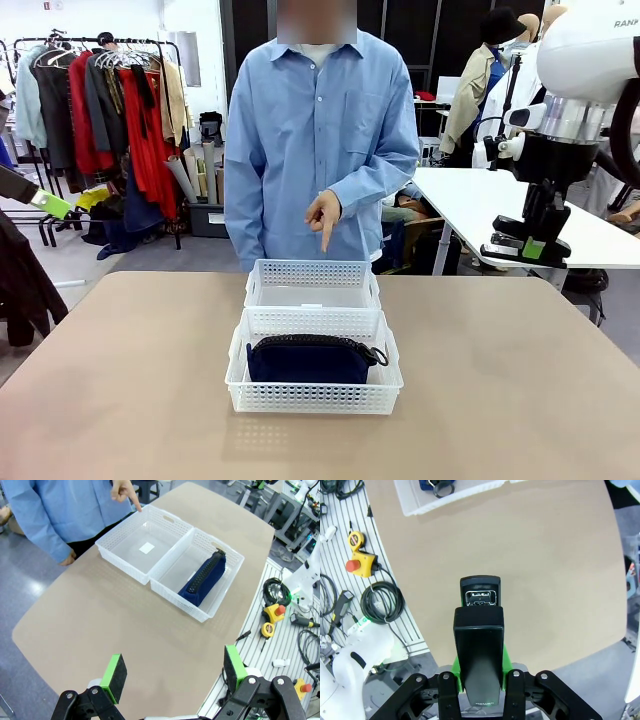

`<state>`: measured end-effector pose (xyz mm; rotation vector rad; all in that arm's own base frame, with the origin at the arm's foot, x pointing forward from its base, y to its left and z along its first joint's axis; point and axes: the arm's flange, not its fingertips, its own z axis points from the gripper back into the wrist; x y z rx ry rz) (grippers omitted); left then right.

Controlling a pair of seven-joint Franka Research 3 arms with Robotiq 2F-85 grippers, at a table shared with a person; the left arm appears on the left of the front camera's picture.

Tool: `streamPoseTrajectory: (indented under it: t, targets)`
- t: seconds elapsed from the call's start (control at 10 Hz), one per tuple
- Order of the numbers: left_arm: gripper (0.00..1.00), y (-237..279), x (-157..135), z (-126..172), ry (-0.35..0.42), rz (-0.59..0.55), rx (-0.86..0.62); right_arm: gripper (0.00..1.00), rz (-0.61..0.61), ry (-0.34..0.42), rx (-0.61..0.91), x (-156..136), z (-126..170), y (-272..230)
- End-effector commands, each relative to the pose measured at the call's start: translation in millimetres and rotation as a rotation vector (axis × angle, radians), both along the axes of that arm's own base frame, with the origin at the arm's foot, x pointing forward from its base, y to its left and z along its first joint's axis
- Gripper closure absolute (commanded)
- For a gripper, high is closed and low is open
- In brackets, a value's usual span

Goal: Distribute items into two baskets.
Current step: Place the picked Stapler into the Organizing basket as instructed by the person.

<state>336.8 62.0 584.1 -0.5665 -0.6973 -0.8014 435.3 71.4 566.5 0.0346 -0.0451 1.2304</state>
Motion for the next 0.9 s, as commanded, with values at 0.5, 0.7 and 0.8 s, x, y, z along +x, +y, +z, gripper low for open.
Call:
streamPoseTrajectory:
  t: [0.5, 0.7, 0.8]
  targets:
    - [0.0, -0.3, 0.2, 0.3, -0.006, -0.007, -0.011, 1.0, -0.013, -0.017, 0.013, -0.4, -0.6, 0.9]
    - [0.0, -0.3, 0.2, 0.3, -0.006, -0.007, -0.011, 1.0, -0.013, -0.017, 0.013, -0.4, -0.6, 0.9]
    - [0.0, -0.3, 0.2, 0.3, -0.006, -0.007, -0.011, 1.0, 0.0, 0.0, 0.0, 0.0, 0.0, 0.0]
